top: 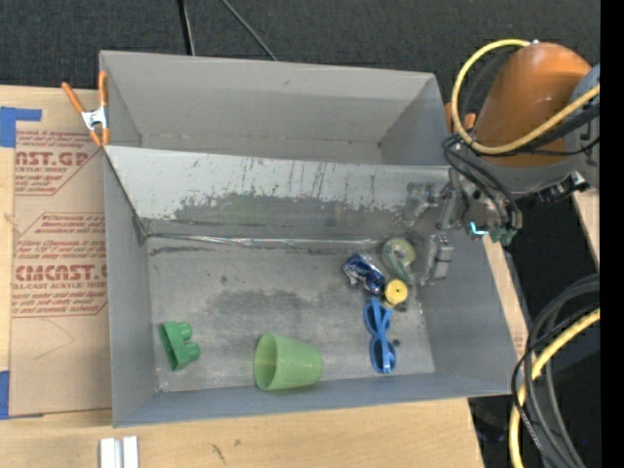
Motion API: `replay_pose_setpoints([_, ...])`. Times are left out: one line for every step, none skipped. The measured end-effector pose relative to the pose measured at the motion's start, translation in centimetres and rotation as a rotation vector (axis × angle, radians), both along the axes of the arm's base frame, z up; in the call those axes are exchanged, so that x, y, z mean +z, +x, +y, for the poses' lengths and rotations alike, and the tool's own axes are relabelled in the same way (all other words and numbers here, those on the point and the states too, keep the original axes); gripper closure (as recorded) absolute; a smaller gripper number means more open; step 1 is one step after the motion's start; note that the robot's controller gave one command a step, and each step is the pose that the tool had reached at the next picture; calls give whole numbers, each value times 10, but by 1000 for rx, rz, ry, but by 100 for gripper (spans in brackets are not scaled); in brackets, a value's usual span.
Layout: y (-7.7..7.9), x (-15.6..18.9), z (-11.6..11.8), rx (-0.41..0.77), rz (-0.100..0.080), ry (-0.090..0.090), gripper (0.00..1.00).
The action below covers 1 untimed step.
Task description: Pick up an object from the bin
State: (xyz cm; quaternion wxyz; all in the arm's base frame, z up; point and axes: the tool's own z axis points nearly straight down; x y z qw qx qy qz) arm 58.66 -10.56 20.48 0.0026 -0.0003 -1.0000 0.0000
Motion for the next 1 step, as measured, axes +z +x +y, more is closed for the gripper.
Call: replay_pose_setpoints([-29, -139, 14, -161, 0, 1, 0])
